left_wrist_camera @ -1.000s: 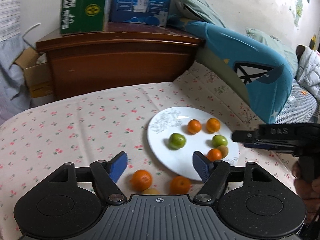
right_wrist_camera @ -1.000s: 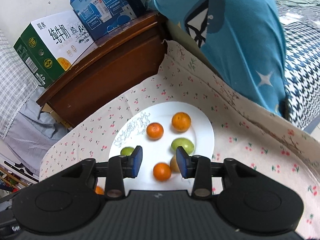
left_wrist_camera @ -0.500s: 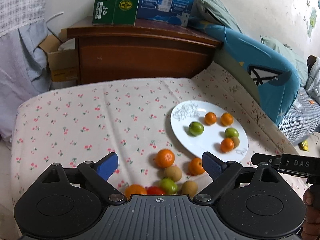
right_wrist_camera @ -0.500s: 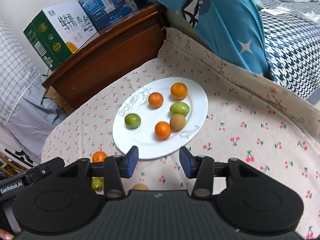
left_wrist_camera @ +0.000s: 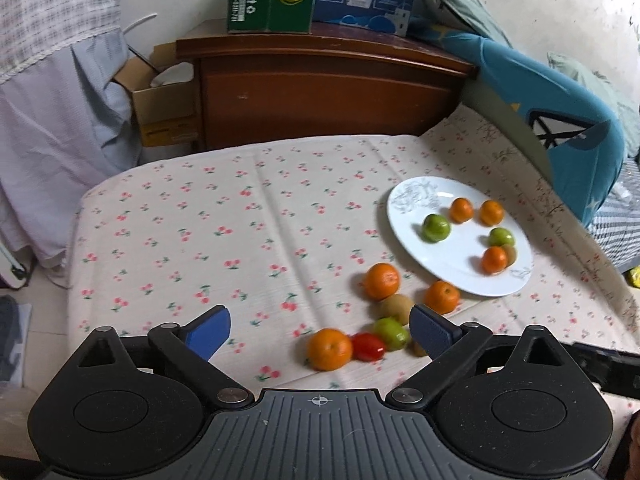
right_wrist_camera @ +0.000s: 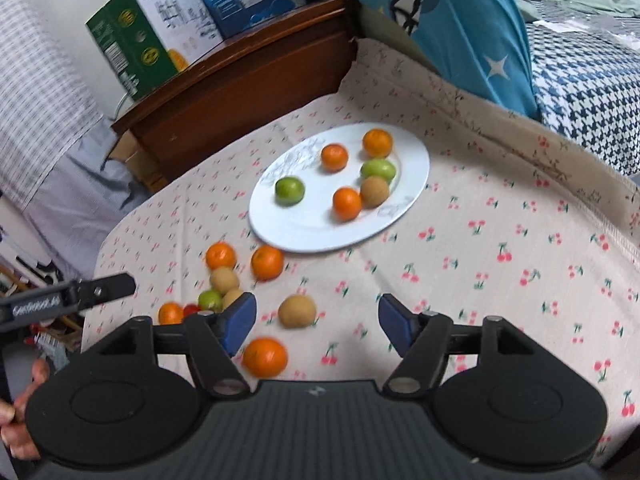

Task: Organize fruits
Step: 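Withdraw both tools from the plate back toward the loose fruits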

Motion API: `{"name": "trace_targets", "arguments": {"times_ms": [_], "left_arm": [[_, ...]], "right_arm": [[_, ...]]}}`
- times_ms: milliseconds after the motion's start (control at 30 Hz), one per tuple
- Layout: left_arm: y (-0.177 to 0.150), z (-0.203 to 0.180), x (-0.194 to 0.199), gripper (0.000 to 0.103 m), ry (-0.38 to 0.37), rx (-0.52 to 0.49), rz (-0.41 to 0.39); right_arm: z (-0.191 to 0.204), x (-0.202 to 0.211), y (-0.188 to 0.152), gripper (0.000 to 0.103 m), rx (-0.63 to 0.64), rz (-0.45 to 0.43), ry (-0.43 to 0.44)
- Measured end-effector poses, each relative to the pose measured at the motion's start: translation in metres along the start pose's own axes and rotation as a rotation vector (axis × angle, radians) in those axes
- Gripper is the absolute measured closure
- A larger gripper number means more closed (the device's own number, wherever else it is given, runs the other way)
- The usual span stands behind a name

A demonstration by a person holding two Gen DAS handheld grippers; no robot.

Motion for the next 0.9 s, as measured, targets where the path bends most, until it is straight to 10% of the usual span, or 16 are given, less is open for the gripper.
{"name": "trace_targets", "arguments": {"times_ms": [567,900], "left_arm": [[-0.023,0.017,-0.005,0.006,-0.013,0.002,0.04],[-0.036,0.005,-0.023,0.008,-0.04,-0.067,0.067]], "right_arm": [[0.02,-0.001,-0.045,0.034,0.117,0.072,0.037],[0.024,-0.018,-0.051,0.054,0.143,0.082,0.026]]}}
Point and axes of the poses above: each gripper's, at about its wrist camera, not at the fingertips, and x roughly against the way its jaws point, z to its left, y to its top, the point moved 9 cm from there along -x, roughly the way its jaws point, and after that the axes turned 15 degrees about -x, right-handed, at the moved point
